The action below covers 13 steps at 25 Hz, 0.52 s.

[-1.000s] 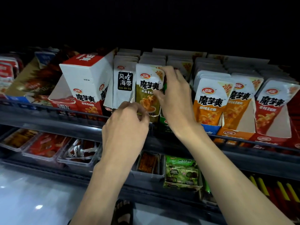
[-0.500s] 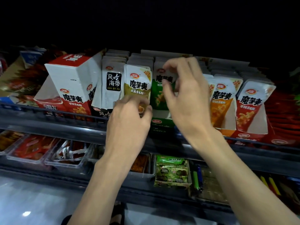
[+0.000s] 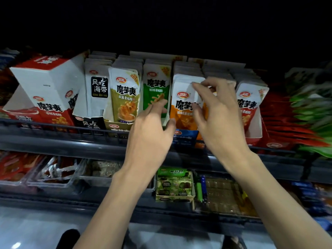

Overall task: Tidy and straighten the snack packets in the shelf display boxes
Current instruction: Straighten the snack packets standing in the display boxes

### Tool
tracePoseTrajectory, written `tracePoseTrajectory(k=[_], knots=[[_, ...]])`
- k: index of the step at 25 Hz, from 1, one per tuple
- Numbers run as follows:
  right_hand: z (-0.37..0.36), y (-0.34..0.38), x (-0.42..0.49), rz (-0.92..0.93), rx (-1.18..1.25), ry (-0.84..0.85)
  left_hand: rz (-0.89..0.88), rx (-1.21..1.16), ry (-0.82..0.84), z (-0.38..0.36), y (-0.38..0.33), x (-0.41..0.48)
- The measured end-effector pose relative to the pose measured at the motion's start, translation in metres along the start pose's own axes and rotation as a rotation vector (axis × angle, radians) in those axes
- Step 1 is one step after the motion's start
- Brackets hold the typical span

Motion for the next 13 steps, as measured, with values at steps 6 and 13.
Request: tracePoseTrajectory(k=[6, 13], knots=[[0.0057, -0.0014, 0.0013, -0.024, 0.120, -0.029, -0.032, 0.001, -0.003, -0.0089, -0.0052, -0.0010], [0.0072, -0.0084, -0.0007, -0.294, 0.366, 0.117, -0.010, -0.030, -0.025, -0.0093, -0.0026, 0.0009]])
Point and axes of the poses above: each hand's wrist, its own x-axis towards the middle knuckle, its own z-axis out of the back of the hand, y = z × x, the point moved 2 cm from there along x, towards the middle knuckle, and after that the axes turned 2 degrees about x, right-handed, at the moved point
